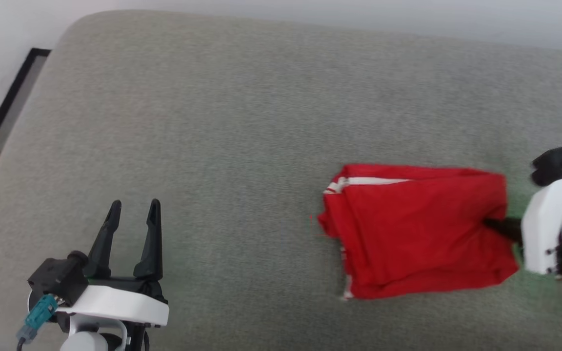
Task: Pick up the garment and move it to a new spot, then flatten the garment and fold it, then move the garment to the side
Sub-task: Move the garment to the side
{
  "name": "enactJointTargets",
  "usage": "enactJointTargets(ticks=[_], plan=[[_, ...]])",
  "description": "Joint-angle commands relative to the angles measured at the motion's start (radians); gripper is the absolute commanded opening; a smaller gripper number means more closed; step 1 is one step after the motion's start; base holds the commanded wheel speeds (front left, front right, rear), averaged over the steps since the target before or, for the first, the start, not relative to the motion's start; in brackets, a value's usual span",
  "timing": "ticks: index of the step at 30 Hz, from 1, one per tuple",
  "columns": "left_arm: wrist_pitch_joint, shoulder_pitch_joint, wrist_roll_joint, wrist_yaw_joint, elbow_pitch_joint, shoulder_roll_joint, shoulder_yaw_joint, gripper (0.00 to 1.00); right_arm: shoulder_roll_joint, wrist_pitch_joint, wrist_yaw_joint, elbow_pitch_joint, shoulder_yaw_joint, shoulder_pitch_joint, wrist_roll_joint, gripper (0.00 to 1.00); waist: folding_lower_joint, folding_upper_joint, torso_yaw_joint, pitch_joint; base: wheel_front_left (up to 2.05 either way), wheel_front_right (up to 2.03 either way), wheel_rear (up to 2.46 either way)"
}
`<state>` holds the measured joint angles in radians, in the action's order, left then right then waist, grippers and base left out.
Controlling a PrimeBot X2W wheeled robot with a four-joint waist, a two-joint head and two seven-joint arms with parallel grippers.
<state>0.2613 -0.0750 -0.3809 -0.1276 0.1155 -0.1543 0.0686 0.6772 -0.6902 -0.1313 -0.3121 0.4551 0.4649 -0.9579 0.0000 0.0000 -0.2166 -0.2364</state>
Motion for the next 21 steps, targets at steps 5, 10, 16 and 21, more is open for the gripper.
enactJointTargets(ticks=[5,10,16,21], plan=[[0.005,-0.041,0.007,-0.003,-0.011,-0.011,0.011,1.0,0.068,0.031,0.001,0.009,-0.044,0.031,0.014,0.0,0.0,0.0,0.073,-0.014,0.0,0.0,0.0],[0.005,-0.083,0.013,-0.003,-0.017,-0.019,0.04,1.0,0.124,0.059,0.001,0.0,-0.074,0.065,0.036,0.0,0.0,0.0,0.138,-0.036,0.0,0.0,0.0],[0.005,-0.137,0.024,-0.003,-0.007,-0.031,0.087,1.0,0.175,0.097,0.001,-0.02,-0.081,0.117,0.056,0.0,0.0,0.0,0.209,-0.068,0.0,0.0,0.0],[0.005,-0.211,0.027,-0.003,0.006,-0.048,0.146,1.0,0.213,0.16,0.001,-0.068,-0.071,0.187,0.086,0.0,0.0,0.0,0.267,-0.103,0.0,0.0,0.0]])
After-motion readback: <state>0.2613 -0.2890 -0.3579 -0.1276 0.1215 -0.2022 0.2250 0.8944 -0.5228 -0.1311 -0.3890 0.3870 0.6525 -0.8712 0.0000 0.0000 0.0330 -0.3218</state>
